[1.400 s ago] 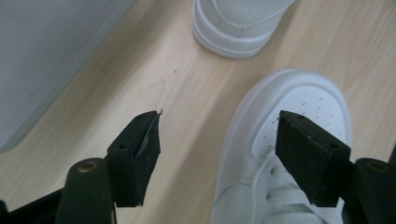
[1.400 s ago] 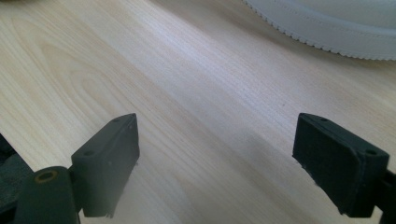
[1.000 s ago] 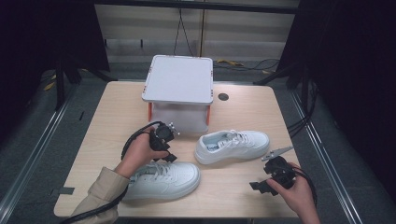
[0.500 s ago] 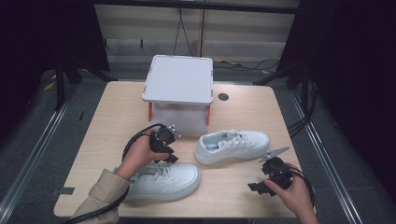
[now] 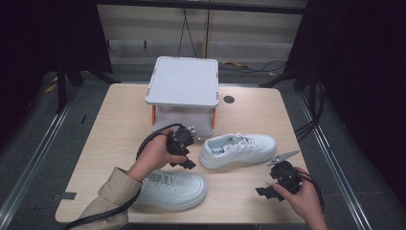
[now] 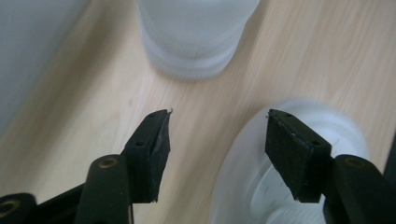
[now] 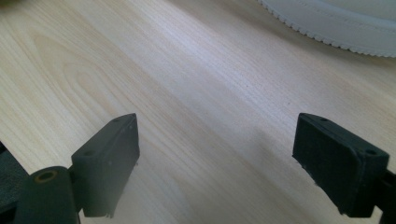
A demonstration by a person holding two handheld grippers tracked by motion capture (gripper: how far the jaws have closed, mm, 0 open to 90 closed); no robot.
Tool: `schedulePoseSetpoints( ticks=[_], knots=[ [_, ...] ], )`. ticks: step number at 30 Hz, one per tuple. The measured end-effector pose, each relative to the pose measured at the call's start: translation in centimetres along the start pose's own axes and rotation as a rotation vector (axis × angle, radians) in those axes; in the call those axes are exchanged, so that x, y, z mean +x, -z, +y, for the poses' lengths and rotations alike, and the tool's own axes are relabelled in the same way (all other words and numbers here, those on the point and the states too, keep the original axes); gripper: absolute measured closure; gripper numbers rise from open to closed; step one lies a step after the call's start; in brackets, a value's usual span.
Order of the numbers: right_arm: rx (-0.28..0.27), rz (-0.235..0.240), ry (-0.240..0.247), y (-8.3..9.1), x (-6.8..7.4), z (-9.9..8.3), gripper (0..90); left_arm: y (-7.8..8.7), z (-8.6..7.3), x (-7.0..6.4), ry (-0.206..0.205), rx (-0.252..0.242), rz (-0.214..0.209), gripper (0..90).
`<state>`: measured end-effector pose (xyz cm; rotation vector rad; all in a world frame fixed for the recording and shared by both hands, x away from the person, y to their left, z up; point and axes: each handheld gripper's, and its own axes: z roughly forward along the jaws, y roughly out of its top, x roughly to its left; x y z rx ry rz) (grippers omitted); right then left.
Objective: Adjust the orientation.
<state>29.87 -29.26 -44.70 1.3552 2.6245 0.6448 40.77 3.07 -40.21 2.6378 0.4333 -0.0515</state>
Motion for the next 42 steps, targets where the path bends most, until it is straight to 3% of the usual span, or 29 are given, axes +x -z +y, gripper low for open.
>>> schedulePoseSetpoints(
  ticks=[2, 4, 5, 9, 10, 13, 14, 16, 17, 20, 21, 22, 25, 27, 28, 29, 30, 31, 32, 33, 34, 35, 39, 40, 42],
  knots=[
    [0.0, -0.001, -0.001, 0.0, 0.0, 0.0, 14.1, 0.0, 0.7, -0.2, -0.021, -0.007, 0.007, 39.1],
    [-0.004, 0.0, -0.003, 0.1, -0.1, -0.1, 14.1, -0.5, 2.8, -0.8, -0.055, -0.022, 0.003, 38.0],
    [-0.004, 0.0, -0.003, 0.1, -0.1, -0.1, 14.1, -0.5, 2.8, -0.8, -0.055, -0.022, 0.003, 37.7],
    [-0.006, 0.007, -0.007, 0.2, -0.2, -0.2, 14.1, -0.6, 4.4, -1.0, -0.068, 0.075, 0.02, 36.9],
    [-0.006, 0.007, -0.005, 0.1, -0.2, -0.2, 14.1, -0.3, 4.4, -0.8, -0.065, 0.026, 0.021, 36.9],
    [-0.006, 0.009, -0.005, 0.1, -0.2, -0.2, 14.1, 0.2, 4.4, -0.5, -0.064, -0.006, 0.002, 36.5],
    [-0.007, 0.013, -0.007, 0.1, -0.2, -0.1, 14.1, 0.3, 4.8, -0.3, -0.087, -0.008, 0.026, 35.6],
    [-0.004, 0.013, -0.006, 0.1, -0.2, -0.1, 14.1, 0.0, 5.1, -0.4, -0.084, -0.018, 0.029, 35.4],
    [-0.001, 0.014, 0.0, -0.1, -0.2, -0.1, 14.1, -0.8, 5.7, -0.4, -0.094, 0.0, 0.02, 33.0],
    [0.0, 0.016, 0.002, -0.1, -0.1, -0.1, 14.1, -0.8, 6.3, -0.7, -0.11, 0.02, 0.039, 31.2],
    [0.0, 0.017, 0.002, -0.2, -0.1, -0.1, 14.1, -0.9, 6.4, -0.9, -0.128, -0.017, 0.034, 31.2],
    [0.003, 0.014, 0.001, -0.2, -0.1, -0.1, 14.1, -1.2, 6.7, -1.2, -0.146, -0.044, -0.024, 37.4],
    [0.011, 0.017, 0.008, -0.4, 0.0, -0.1, 14.1, -2.0, 6.8, -1.1, -0.16, -0.007, 0.003, 34.5],
    [0.01, 0.017, 0.009, -0.4, 0.0, -0.1, 14.1, -2.6, 6.8, -0.9, -0.146, 0.002, 0.01, 33.1],
    [0.011, 0.017, 0.006, -0.4, 0.0, -0.1, 14.1, -3.9, 6.6, -0.5, -0.157, 0.021, -0.013, 34.3],
    [0.011, 0.017, 0.006, -0.4, 0.0, -0.1, 14.1, -3.9, 6.6, -0.5, -0.157, 0.021, -0.013, 38.7],
    [0.011, 0.02, 0.004, -0.4, 0.1, -0.1, 14.1, -5.0, 6.5, -0.4, -0.16, 0.035, -0.032, 46.4],
    [0.008, 0.022, 0.007, -0.3, 0.1, -0.1, 14.1, -5.0, 6.5, -0.4, -0.16, 0.035, -0.032, 55.3],
    [0.008, 0.022, 0.007, -0.3, 0.1, -0.1, 14.1, -5.3, 6.5, -0.6, -0.149, 0.045, -0.026, 55.3],
    [0.007, 0.022, 0.007, -0.3, 0.1, -0.1, 14.1, -5.4, 6.6, -0.8, -0.135, 0.055, -0.022, 62.6],
    [0.01, 0.019, 0.0, -0.3, 0.1, -0.1, 14.1, -5.5, 7.1, -1.2, -0.086, 0.095, -0.05, 72.3],
    [0.007, 0.018, 0.002, -0.4, 0.0, -0.1, 14.1, -5.6, 7.2, -1.6, -0.068, 0.102, -0.064, 76.0],
    [0.012, 0.023, 0.002, -0.5, -0.1, -0.1, 14.1, -5.9, 7.9, -2.6, -0.047, 0.104, -0.056, 80.5],
    [0.016, 0.026, 0.004, -0.6, 0.0, -0.1, 14.1, -6.2, 8.6, -2.6, -0.028, 0.066, -0.021, 81.1],
    [0.019, 0.026, 0.003, -0.7, 0.1, -0.1, 14.1, -6.4, 8.9, -2.3, -0.018, 0.039, -0.002, 81.1]
  ],
)
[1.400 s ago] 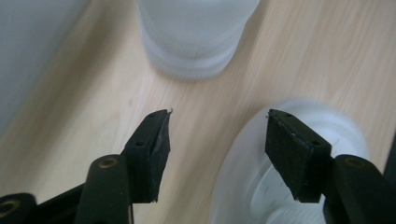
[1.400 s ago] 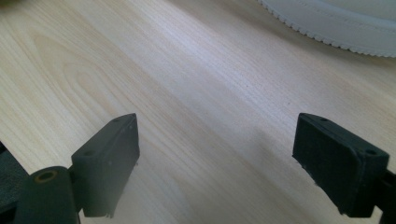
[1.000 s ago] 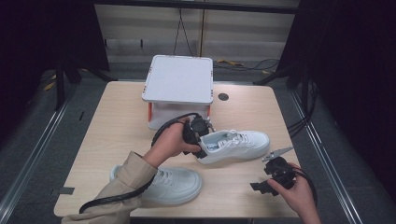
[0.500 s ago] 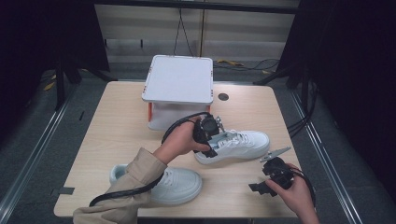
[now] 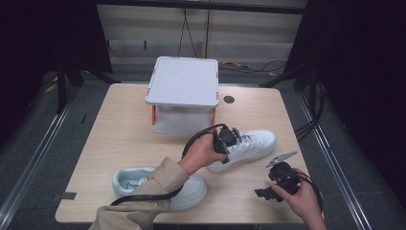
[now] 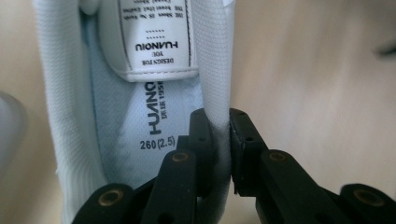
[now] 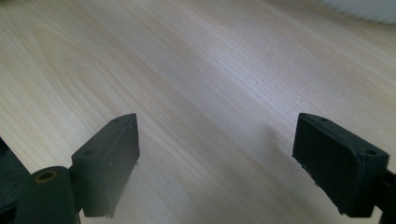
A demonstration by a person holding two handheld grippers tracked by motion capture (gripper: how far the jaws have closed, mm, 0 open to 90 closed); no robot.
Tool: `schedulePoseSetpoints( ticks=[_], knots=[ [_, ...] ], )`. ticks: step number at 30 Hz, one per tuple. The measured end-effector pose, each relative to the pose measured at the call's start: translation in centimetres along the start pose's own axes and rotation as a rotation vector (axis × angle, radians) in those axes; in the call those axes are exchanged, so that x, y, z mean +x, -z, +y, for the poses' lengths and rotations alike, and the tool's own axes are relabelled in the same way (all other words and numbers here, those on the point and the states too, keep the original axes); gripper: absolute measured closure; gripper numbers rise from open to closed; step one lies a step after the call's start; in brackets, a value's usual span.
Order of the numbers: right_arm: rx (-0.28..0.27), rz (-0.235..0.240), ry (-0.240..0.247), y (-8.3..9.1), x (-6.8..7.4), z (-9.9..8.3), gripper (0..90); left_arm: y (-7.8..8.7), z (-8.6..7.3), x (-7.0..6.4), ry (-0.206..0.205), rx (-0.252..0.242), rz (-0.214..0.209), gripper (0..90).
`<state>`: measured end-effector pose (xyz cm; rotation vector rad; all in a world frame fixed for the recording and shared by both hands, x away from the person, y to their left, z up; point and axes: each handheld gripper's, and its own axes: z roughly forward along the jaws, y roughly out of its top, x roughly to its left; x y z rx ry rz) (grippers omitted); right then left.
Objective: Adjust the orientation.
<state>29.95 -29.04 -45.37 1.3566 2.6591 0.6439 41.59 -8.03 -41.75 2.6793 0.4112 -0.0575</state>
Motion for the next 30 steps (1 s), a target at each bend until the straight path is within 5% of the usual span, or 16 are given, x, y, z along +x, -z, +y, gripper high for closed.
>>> schedulePoseSetpoints(
  ticks=[2, 4, 6, 8, 12, 16, 20, 22, 24, 28, 30],
  knots=[
    [0.003, 0.003, 0.0, -0.1, 0.0, 0.0, 14.1, -0.8, 1.4, 0.6, 0.038, -0.022, -0.018, 80.9],
    [0.001, 0.0, 0.001, -0.1, -0.1, -0.1, 14.1, -1.0, 1.9, 0.2, 0.027, -0.025, -0.034, 79.4],
    [0.004, -0.001, -0.006, -0.1, -0.2, -0.2, 14.1, -1.5, 2.7, -2.0, -0.021, -0.012, -0.117, 66.5],
    [0.002, -0.003, -0.007, -0.1, -0.3, -0.3, 14.2, -1.5, 2.8, -3.5, -0.065, -0.012, -0.156, 54.1],
    [0.005, -0.006, 0.004, -0.1, 0.0, -0.2, 14.1, -0.3, 2.5, -4.3, -0.143, -0.03, -0.106, 42.7],
    [0.004, -0.004, 0.009, 0.0, 0.2, -0.2, 14.1, 1.5, 1.4, -3.3, -0.21, -0.032, -0.045, 32.8],
    [-0.001, -0.004, 0.003, 0.1, 0.0, -0.2, 14.1, 1.5, 0.6, -2.4, -0.251, -0.005, -0.054, 28.0],
    [0.0, -0.006, -0.019, 0.2, -0.3, -0.4, 14.1, 1.5, 0.4, -2.3, -0.303, -0.015, -0.026, 36.2],
    [-0.003, -0.008, -0.017, 0.2, -0.4, -0.5, 14.1, 1.4, 0.4, -2.4, -0.311, -0.011, -0.019, 36.4],
    [-0.006, -0.01, -0.018, 0.5, -0.4, -0.5, 14.1, -0.4, 0.6, -3.3, -0.433, 0.031, -0.023, 36.6],
    [-0.011, -0.011, -0.012, 0.5, -0.4, -0.5, 14.1, -0.6, 0.7, -3.3, -0.44, 0.037, -0.015, 43.0]
  ],
)
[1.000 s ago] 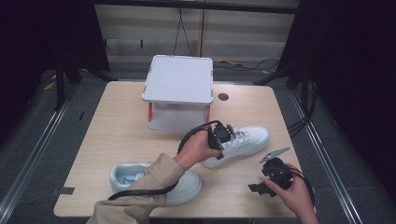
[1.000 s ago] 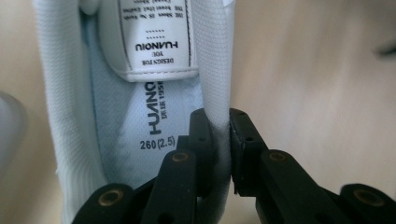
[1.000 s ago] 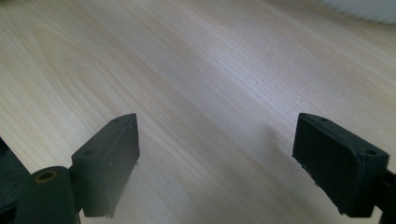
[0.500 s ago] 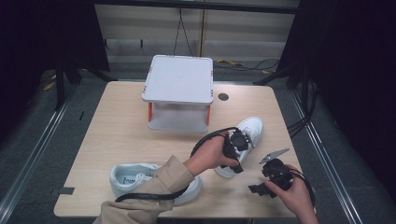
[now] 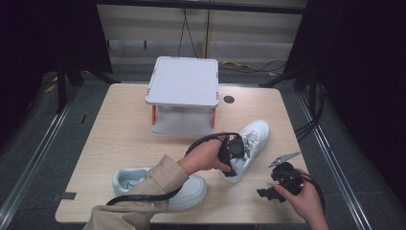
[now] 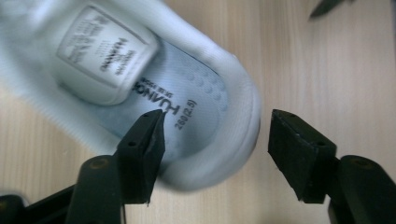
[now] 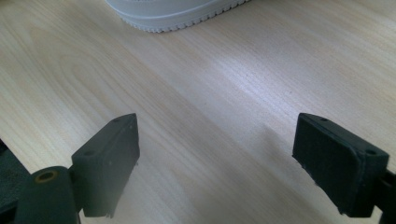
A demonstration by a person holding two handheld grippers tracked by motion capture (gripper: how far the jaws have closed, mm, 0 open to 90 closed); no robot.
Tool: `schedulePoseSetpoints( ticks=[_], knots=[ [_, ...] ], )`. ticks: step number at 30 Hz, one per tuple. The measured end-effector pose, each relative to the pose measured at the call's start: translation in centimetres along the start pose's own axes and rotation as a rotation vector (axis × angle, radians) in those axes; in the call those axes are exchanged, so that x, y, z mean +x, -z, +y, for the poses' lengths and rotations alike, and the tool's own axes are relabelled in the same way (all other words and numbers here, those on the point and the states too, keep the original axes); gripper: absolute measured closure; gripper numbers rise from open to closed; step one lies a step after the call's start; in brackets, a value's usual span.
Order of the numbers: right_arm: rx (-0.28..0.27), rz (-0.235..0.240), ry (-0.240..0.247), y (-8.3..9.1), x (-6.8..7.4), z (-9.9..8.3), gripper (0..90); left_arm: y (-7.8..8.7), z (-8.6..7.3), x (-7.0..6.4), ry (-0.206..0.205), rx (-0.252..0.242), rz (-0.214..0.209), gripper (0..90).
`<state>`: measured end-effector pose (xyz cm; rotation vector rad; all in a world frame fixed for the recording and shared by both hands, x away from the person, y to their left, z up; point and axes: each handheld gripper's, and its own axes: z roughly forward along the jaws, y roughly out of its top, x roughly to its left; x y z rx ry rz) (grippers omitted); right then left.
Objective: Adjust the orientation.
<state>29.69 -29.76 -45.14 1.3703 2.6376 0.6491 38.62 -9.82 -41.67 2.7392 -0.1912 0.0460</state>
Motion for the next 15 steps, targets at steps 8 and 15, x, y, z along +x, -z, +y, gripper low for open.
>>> schedulePoseSetpoints(
  ticks=[8, 15],
  knots=[
    [-0.006, 0.0, -0.019, 0.1, -0.5, -0.3, 14.1, 1.2, 0.4, -1.3, -0.004, -0.037, -0.014, 52.6],
    [-0.006, 0.0, -0.013, 0.1, -0.2, -0.1, 14.1, 2.7, 1.3, -2.1, -0.052, -0.056, 0.007, 54.3]
  ],
)
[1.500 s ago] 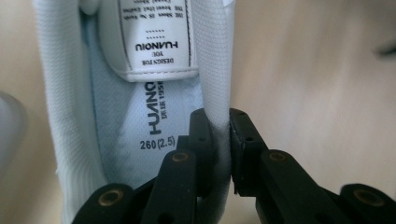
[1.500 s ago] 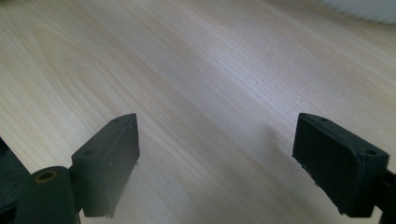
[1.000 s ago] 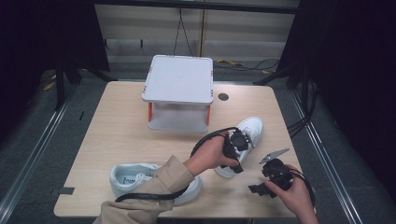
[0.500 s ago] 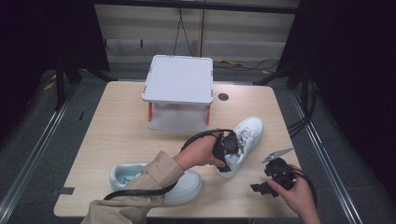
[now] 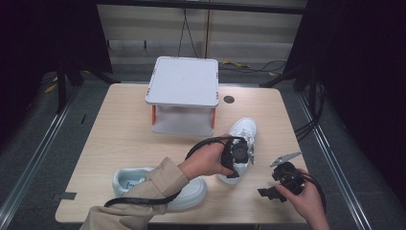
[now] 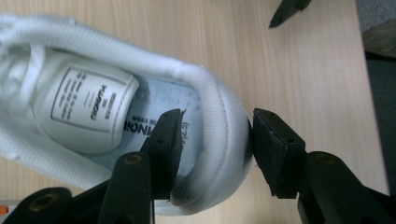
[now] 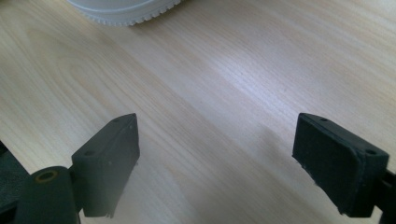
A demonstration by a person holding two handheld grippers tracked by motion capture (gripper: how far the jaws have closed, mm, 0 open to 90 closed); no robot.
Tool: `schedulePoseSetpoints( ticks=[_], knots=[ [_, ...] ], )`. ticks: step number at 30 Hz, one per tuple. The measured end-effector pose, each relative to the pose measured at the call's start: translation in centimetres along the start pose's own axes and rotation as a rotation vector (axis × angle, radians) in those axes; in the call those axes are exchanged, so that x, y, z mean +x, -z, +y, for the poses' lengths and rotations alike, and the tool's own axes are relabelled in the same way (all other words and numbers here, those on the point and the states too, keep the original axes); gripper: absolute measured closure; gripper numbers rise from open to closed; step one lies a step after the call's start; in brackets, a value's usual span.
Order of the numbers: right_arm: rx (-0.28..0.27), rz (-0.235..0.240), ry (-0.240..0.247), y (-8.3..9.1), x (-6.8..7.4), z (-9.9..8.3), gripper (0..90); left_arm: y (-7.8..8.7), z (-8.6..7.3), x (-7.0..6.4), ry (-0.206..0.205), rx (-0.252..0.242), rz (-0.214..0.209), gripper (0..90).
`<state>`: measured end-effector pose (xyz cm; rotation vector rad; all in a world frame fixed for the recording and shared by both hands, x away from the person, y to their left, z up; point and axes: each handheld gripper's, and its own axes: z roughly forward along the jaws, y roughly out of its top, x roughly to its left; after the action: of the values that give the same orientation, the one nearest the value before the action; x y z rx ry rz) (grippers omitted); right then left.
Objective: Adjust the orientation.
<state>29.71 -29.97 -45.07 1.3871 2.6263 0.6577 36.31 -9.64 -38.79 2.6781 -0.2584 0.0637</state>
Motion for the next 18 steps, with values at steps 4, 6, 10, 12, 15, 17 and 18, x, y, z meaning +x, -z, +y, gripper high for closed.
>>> schedulePoseSetpoints(
  ticks=[4, 6, 10, 12, 15, 17, 18],
  knots=[
    [-0.011, -0.003, 0.001, 0.2, 0.0, 0.0, 14.2, 1.0, 0.8, -0.6, -0.056, -0.01, 0.012, 58.0],
    [-0.012, -0.002, -0.001, 0.3, 0.0, 0.0, 14.1, 1.1, 1.0, -0.7, -0.035, -0.002, 0.012, 58.8],
    [-0.013, -0.004, -0.003, 0.2, -0.1, 0.0, 14.2, 0.9, 0.4, -0.4, 0.019, -0.014, -0.023, 58.7],
    [-0.011, -0.001, -0.003, 0.2, 0.0, 0.0, 14.1, 0.1, 0.0, -0.5, 0.063, 0.028, -0.056, 58.9],
    [-0.015, -0.004, 0.005, 0.2, 0.0, 0.1, 14.1, -2.3, -0.9, -1.1, 0.069, 0.096, -0.127, 66.2],
    [-0.012, -0.002, 0.001, 0.1, 0.0, 0.1, 14.2, -2.4, -1.1, -0.9, 0.081, 0.088, -0.135, 66.7],
    [-0.011, -0.003, 0.005, 0.1, 0.0, 0.1, 14.2, -2.4, -1.3, -0.8, 0.084, 0.067, -0.14, 65.9]
  ],
)
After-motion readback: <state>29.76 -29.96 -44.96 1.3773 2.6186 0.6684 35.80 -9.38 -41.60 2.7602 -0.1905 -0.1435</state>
